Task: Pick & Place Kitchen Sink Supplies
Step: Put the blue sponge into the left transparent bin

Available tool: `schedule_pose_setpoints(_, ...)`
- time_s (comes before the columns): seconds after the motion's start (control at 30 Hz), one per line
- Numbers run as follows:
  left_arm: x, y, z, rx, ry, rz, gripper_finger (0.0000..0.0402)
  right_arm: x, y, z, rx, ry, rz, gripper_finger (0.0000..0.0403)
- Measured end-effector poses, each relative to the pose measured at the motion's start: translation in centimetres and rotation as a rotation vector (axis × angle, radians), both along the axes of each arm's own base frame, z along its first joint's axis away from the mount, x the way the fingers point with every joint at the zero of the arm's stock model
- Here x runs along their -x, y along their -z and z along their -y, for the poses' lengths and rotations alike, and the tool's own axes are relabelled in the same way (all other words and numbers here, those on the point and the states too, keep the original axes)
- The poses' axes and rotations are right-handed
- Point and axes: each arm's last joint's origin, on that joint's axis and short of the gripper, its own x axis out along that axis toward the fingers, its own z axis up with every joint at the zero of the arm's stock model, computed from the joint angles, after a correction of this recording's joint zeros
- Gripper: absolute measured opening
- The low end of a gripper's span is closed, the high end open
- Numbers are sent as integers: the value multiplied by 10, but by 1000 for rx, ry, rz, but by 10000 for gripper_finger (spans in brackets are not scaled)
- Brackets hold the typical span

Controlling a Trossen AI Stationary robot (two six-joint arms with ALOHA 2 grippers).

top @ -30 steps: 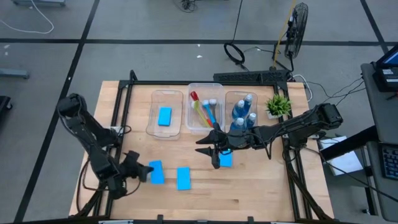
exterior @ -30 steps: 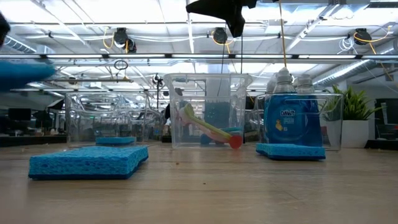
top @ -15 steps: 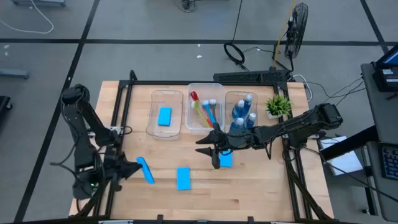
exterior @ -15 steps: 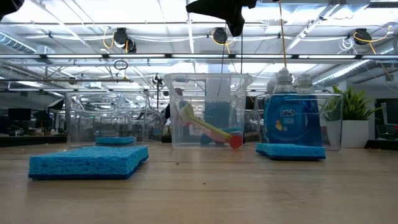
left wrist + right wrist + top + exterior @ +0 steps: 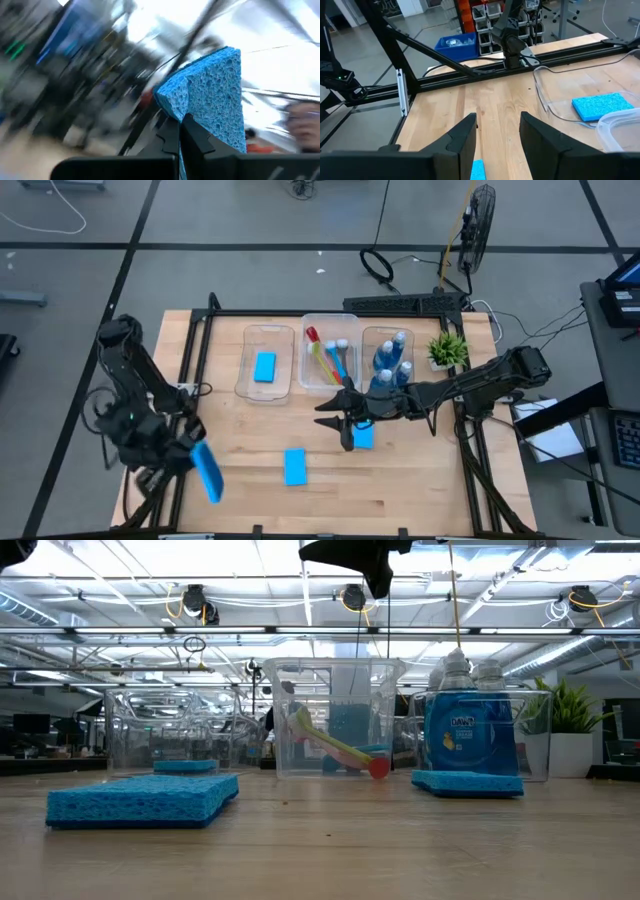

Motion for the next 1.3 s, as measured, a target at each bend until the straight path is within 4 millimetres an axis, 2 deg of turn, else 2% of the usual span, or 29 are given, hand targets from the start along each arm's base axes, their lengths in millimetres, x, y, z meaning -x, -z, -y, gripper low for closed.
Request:
schedule_pose_setpoints(0.13,0,-14,-7,-177,-4,256,0,0,0,0,3,-1,0,134)
schedule_pose_setpoints(0.33,-3,-17,-11,-228,-19,339,0,0,0,0,3,0,1,134)
schedule_pose_setpoints(0.4,-7,-15,-12,-159,-33,271,0,0,0,0,8,-1,0,134)
schedule_pose_setpoints(0.63,-22,6,-15,214,-224,-138,0,0,0,0,17,-4,1,134)
schedule_pose_setpoints(0.8,-20,9,-22,283,-482,-303,0,0,0,0,17,-4,1,134)
schedule_pose_setpoints(0.93,-22,-11,-41,210,-563,-320,0,0,0,0,17,-4,1,134)
schedule_pose_setpoints(1.1,-25,-43,-78,81,-719,-353,0,0,0,0,21,-3,1,134)
schedule_pose_setpoints(1.3,-14,-76,-114,-13,-841,-389,0,0,0,2,21,6,1,134)
